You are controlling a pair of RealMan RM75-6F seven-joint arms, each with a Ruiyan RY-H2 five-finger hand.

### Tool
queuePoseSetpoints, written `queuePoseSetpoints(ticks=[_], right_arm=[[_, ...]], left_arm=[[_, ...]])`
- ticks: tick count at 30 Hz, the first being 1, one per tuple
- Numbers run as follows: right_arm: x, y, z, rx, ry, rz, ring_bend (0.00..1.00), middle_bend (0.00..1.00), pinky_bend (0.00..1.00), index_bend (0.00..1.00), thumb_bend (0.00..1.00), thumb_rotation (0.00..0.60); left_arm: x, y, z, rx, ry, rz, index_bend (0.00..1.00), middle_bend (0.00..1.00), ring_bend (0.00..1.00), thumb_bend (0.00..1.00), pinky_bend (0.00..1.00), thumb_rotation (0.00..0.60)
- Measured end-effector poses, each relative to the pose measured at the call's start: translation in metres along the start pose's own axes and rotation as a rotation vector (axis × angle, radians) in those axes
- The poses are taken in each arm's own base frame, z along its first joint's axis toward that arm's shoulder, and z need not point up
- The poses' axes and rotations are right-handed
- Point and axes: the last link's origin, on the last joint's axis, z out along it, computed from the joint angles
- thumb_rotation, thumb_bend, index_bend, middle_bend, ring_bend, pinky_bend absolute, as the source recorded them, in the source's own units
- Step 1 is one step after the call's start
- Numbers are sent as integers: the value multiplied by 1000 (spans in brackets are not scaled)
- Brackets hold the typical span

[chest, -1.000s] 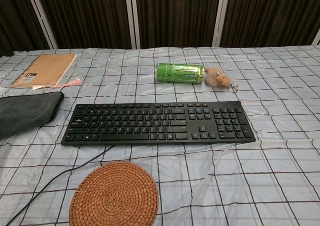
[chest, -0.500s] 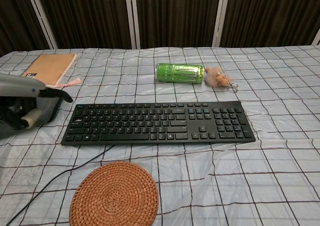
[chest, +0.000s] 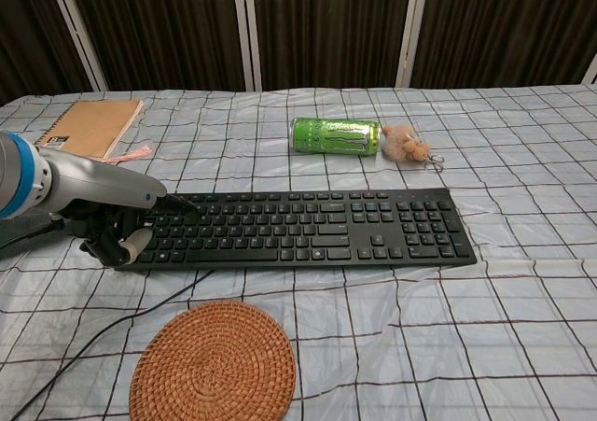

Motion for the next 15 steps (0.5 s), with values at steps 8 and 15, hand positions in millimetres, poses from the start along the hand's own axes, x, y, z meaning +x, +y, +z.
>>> queuePoseSetpoints(ticks=[8, 15], right_arm=[[0, 1, -1, -1, -6, -9, 0, 0, 6, 71, 102, 600], [2, 2, -1, -4, -4, -6, 0, 0, 5, 70, 101, 600]], left_arm=[[3, 7, 9, -19, -50, 50, 0, 817, 720, 820, 492, 600], [4, 10, 16, -29, -77, 80, 20, 816, 720, 823, 492, 600]])
